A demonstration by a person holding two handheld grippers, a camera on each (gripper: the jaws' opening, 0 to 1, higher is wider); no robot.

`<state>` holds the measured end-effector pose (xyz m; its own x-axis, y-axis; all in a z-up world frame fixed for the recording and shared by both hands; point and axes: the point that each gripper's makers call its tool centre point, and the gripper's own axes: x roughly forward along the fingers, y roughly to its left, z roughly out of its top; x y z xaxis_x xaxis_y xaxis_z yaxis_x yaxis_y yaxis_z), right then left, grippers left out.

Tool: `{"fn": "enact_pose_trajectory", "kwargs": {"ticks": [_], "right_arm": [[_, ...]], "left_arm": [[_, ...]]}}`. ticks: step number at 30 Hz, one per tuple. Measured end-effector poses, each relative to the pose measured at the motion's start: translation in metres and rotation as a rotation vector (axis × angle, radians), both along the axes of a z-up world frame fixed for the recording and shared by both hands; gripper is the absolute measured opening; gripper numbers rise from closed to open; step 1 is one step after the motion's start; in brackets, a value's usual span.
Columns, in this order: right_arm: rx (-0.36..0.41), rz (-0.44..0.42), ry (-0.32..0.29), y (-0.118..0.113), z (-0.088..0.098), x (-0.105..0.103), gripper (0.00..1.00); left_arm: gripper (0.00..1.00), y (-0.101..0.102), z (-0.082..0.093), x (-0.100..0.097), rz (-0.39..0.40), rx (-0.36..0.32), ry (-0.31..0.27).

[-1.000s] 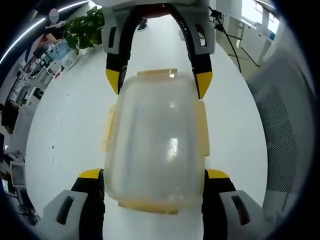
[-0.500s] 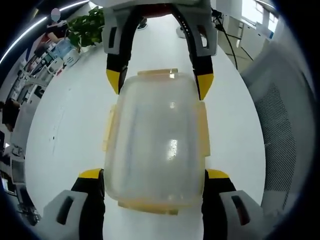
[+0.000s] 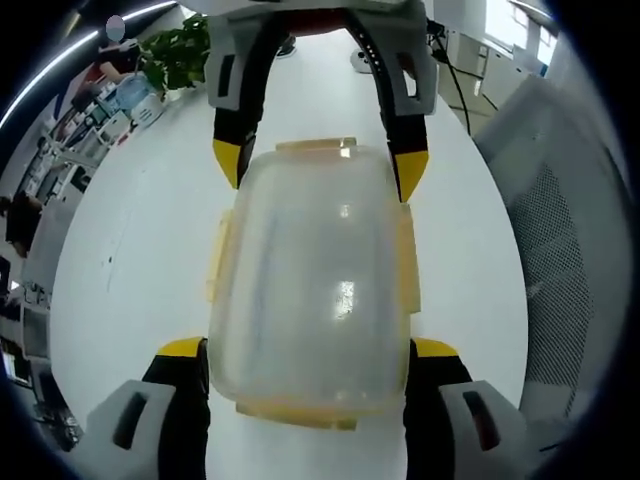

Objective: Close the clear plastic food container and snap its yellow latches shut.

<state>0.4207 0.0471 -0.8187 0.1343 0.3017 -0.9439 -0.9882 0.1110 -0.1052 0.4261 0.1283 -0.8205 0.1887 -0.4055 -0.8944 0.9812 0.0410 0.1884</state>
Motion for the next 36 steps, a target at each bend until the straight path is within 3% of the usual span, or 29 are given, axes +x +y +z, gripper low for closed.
{"fn": "enact_pose_trajectory", "kwargs": {"ticks": [14,36], "right_arm": [[0.012,-0.002,-0.002,0.023,0.0,-0.004,0.77],[0.017,0.007,-0.008,0.033,-0.001,0.01,0.78]], "left_arm": [[0.81,0.023,0.0,-0.004,0.003,0.002,-0.001],[0.82,0.032,0.001,0.008,0.018,-0.022,0.0]]}}
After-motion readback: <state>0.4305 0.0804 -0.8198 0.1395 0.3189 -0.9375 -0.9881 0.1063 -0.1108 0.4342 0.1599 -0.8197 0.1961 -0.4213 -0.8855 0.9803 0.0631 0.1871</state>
